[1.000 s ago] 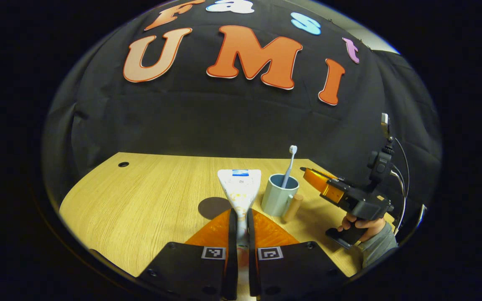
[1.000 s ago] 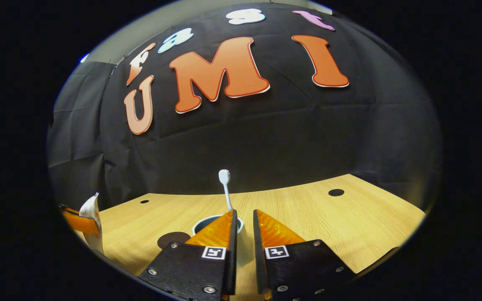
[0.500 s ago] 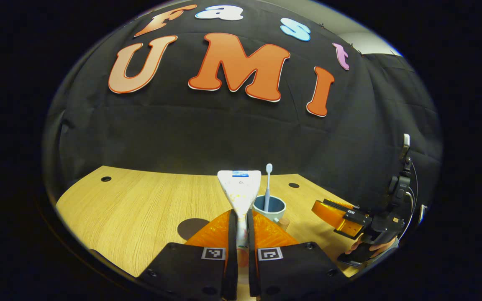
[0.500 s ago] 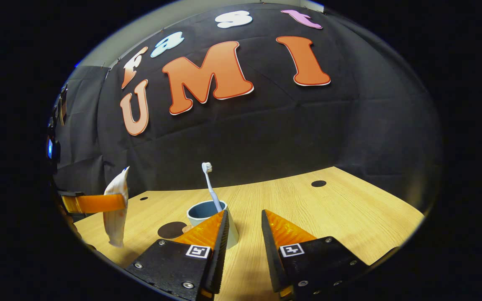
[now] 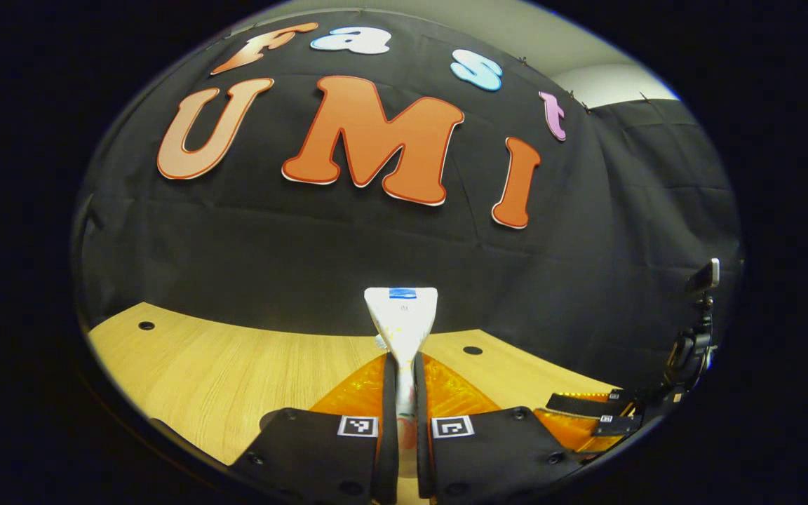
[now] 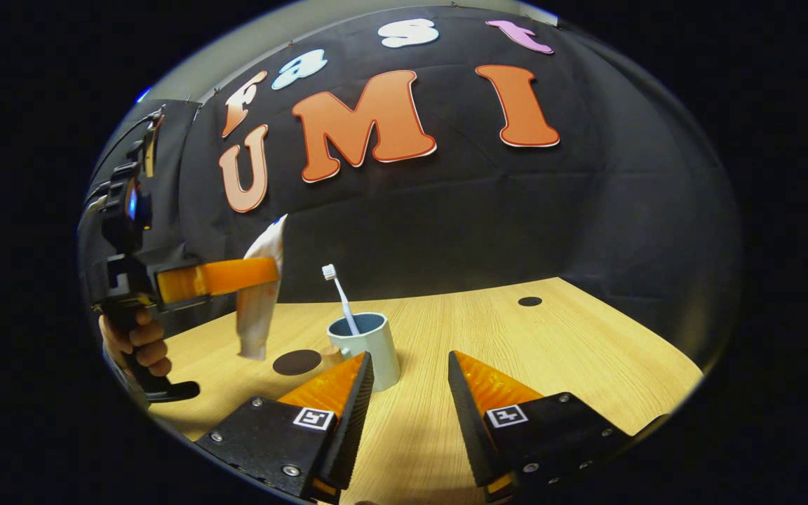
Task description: Put the toothbrush and toothpaste on the desktop into the cup, then pick up the cup and place it on the coaster on the desktop.
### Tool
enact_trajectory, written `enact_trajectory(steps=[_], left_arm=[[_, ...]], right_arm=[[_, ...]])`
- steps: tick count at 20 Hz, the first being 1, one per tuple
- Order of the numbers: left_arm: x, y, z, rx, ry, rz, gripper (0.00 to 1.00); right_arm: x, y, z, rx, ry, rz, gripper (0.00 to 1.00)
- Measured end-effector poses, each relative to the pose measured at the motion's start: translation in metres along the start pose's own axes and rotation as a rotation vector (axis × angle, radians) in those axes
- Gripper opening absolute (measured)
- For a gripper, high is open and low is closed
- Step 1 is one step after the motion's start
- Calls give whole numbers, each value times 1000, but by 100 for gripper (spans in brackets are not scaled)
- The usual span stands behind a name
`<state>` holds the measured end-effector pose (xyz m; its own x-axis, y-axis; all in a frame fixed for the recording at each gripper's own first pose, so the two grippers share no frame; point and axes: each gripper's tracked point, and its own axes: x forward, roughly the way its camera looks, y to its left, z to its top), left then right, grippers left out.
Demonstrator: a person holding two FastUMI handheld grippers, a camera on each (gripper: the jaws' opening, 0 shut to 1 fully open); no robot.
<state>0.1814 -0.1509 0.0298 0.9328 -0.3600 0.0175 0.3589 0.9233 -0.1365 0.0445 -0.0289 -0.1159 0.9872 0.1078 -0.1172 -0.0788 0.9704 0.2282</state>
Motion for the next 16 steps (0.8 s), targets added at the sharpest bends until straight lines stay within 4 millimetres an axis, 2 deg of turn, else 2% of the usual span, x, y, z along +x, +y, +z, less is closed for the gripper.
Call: enact_trajectory(steps=[2, 8, 10, 13, 16], left_arm=[[12, -1, 5, -12, -27, -9, 14], [40, -13, 17, -63, -132, -58, 14], [52, -13, 14, -76, -147, -57, 14], [69, -14, -4, -98, -125, -72, 14], [77, -10, -7, -80, -136, -65, 14]], right_arm=[[-6, 0, -3, -2, 8, 3, 68], [-20, -1, -6, -6, 13, 3, 71], [-25, -2, -6, -13, 14, -1, 71], [-30, -3, -4, -20, 11, -6, 71], [-38, -7, 2, -34, -4, -19, 71]])
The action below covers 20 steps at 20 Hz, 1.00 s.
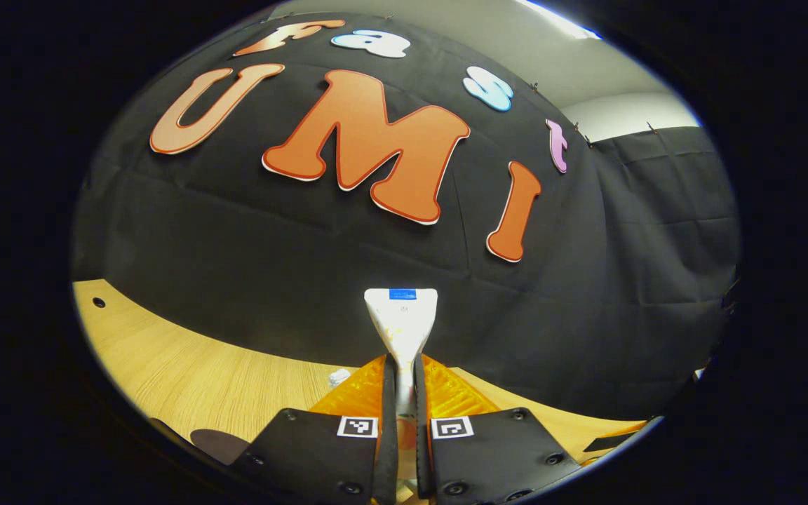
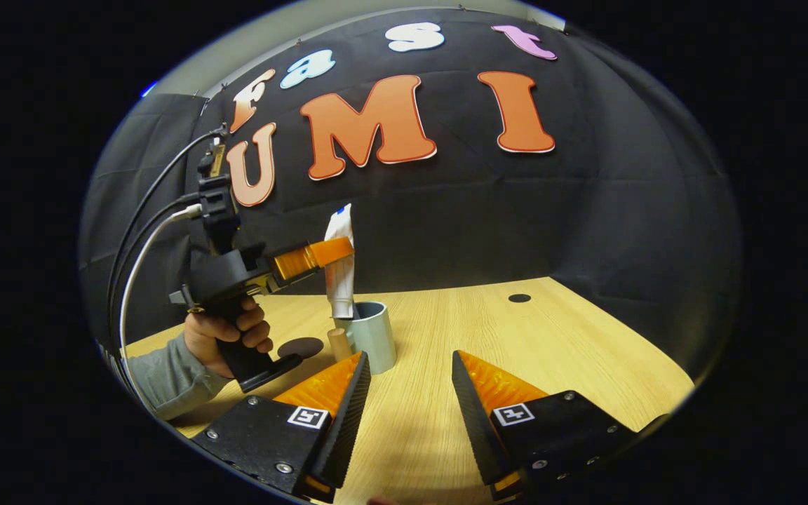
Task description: Put the toothbrush and toothpaste on the desktop into the cup, then pick up the cup and place it on the coaster on the desktop.
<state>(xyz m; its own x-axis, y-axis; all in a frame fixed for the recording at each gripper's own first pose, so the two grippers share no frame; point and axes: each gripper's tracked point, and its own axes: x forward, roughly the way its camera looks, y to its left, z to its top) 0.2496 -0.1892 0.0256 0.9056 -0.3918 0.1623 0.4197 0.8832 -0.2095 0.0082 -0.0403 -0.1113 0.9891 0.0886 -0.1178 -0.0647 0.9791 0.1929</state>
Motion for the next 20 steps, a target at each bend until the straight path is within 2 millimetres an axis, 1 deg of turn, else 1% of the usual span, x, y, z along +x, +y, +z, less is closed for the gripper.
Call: enact_trajectory(steps=[2, 3, 5, 7, 11, 13, 14, 16, 17, 19, 20], left_arm=[[5, -3, -5, 39, 4, 0, 14], [11, -3, -8, 53, 10, 1, 14], [15, -3, -16, 65, 25, 5, 14], [16, -5, -30, 69, 63, -1, 13], [12, -3, -45, 88, 105, 7, 14], [9, -4, -52, 133, 139, 9, 14], [3, -5, -59, 172, 179, 8, 16], [-10, -8, -71, 244, 227, -8, 16], [-14, -12, -73, 259, 239, -23, 16], [-22, -18, -74, 258, 265, -60, 21], [-27, -18, -74, 264, 276, -66, 28]], right_arm=[[-2, -1, 2, 7, -10, 0, 71], [-3, -2, 1, 10, -9, 0, 71], [-4, -6, 0, 11, -7, -10, 71], [-4, -8, 0, 19, -5, -14, 71], [-4, -6, 1, 20, -6, -16, 71], [-4, -4, 2, 28, -13, -9, 71], [-5, -3, 2, 31, -9, -9, 71], [-2, 1, 0, 26, 0, -2, 71], [-1, 4, 0, 20, 4, 4, 71], [2, 11, 0, 8, 11, 9, 71], [3, 15, 0, 1, 17, 14, 71]])
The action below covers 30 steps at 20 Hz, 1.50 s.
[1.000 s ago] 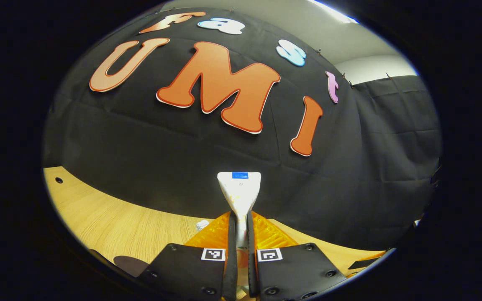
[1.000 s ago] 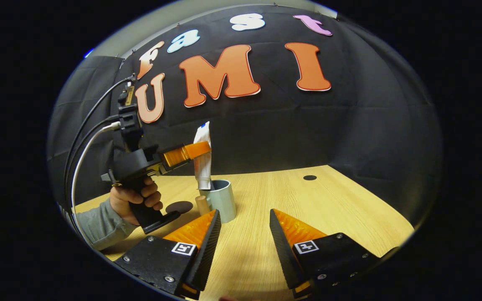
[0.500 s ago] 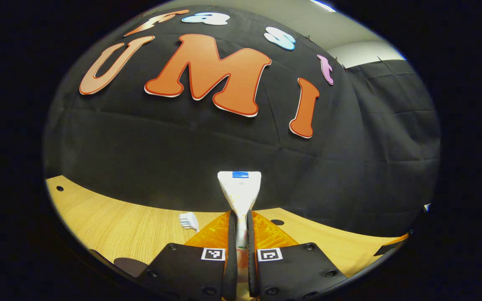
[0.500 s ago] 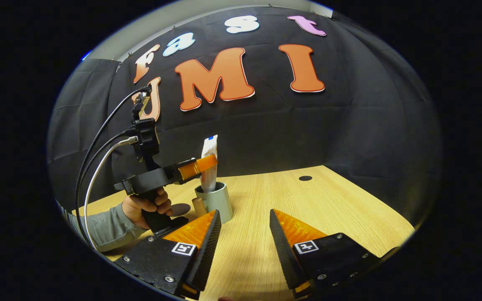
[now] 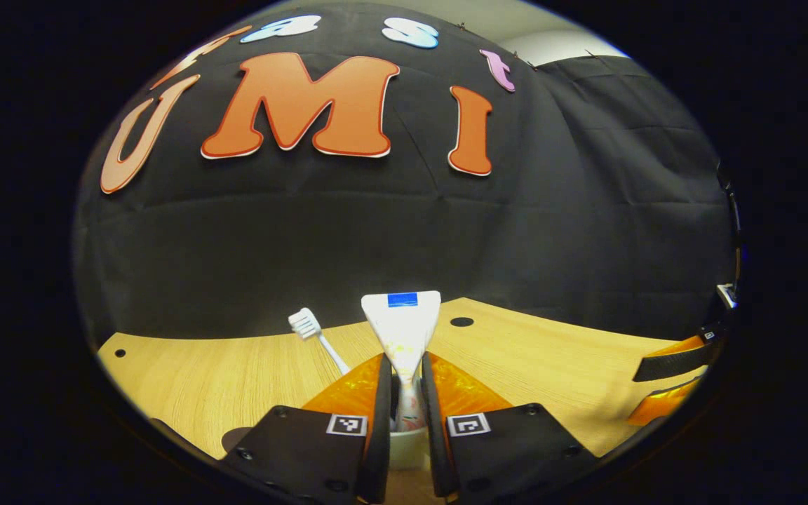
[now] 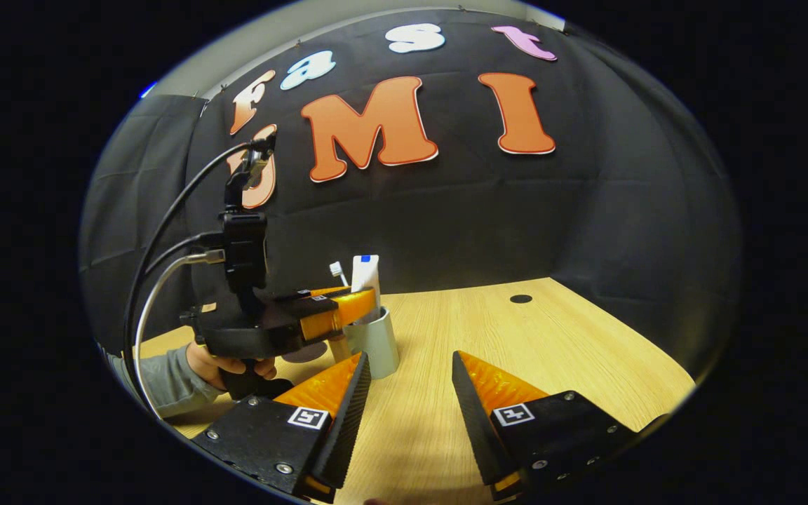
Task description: Put the toothbrush and toothpaste on the desktop into the cup, then pick up the cup and place it on the coaster on the desktop.
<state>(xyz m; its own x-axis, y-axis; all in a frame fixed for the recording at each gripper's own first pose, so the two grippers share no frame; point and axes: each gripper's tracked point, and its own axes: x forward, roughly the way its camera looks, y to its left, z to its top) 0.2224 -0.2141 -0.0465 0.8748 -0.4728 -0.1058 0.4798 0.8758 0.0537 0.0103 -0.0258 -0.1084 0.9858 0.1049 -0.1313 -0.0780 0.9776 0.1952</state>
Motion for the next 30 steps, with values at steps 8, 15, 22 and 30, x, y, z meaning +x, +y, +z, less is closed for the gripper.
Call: enact_trajectory(steps=[8, 15, 22, 30], left_arm=[[-42, 28, 28, 22, -48, 23, 57], [-105, 70, 46, 19, -65, 118, 87], [-170, 132, 58, 86, -78, 319, 99], [-218, 167, 60, 98, -113, 435, 99]], right_arm=[[18, 29, -3, -53, 50, 26, 71], [50, 60, 3, -128, 119, 50, 71], [82, 67, 4, -200, 236, -10, 71], [101, 61, -17, -221, 473, -88, 73]])
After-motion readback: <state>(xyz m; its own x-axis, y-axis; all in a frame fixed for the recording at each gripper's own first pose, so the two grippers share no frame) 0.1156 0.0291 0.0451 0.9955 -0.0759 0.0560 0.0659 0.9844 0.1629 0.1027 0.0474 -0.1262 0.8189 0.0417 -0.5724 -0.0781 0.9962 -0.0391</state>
